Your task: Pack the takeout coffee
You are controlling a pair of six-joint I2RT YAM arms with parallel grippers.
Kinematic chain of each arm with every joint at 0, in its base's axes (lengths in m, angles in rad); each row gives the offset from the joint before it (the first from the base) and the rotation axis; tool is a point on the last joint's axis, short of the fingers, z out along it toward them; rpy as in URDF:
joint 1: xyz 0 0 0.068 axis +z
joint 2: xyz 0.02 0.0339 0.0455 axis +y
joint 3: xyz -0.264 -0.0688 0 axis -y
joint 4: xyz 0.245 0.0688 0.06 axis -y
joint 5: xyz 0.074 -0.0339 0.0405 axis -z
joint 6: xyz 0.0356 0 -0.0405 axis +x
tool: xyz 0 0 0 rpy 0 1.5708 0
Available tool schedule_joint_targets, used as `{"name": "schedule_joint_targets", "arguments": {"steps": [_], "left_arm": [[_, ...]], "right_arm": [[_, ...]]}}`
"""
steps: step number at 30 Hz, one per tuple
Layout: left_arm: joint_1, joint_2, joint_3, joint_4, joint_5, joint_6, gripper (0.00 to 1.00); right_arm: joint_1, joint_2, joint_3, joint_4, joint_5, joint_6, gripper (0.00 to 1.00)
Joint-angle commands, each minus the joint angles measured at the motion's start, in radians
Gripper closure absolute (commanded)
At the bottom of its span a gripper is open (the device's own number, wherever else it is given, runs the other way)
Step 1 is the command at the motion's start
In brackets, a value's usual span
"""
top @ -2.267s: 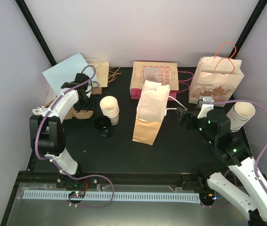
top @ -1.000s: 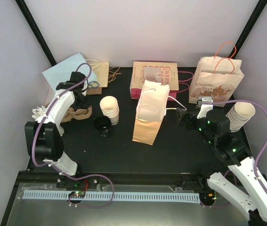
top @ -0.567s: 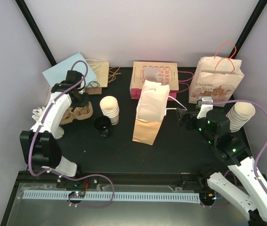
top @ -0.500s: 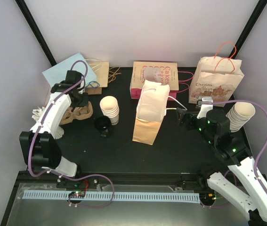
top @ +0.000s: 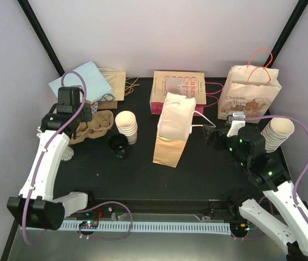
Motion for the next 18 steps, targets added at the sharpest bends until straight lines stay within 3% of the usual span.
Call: {"name": "schedule_joint_targets", "arguments": {"steps": [1,6,12,18], "left_arm": [[0.006,-0.043,-0.052,0.1,-0.013,0.025,0.91],[0.006,-0.014,-0.032,0.053,-0.051,0.026,0.91],[0.006,-0.004,0.042,-0.006,-0.237,-0.003,0.91],[0.005,-0.066,0.032,0.093,-0.218,0.062,0.9]], "right_arm": [[-0.001,0.0,0.025,0.013,-0.018,0.013,0.0],[0.0,-0.004,0.026,0.006,-0.017,0.012,0.0],[0.0,-0.007,0.029,-0.001,-0.017,0.011,0.0],[0.0,-0.011,0.026,-0.005,-0.015,0.013,0.0]]}}
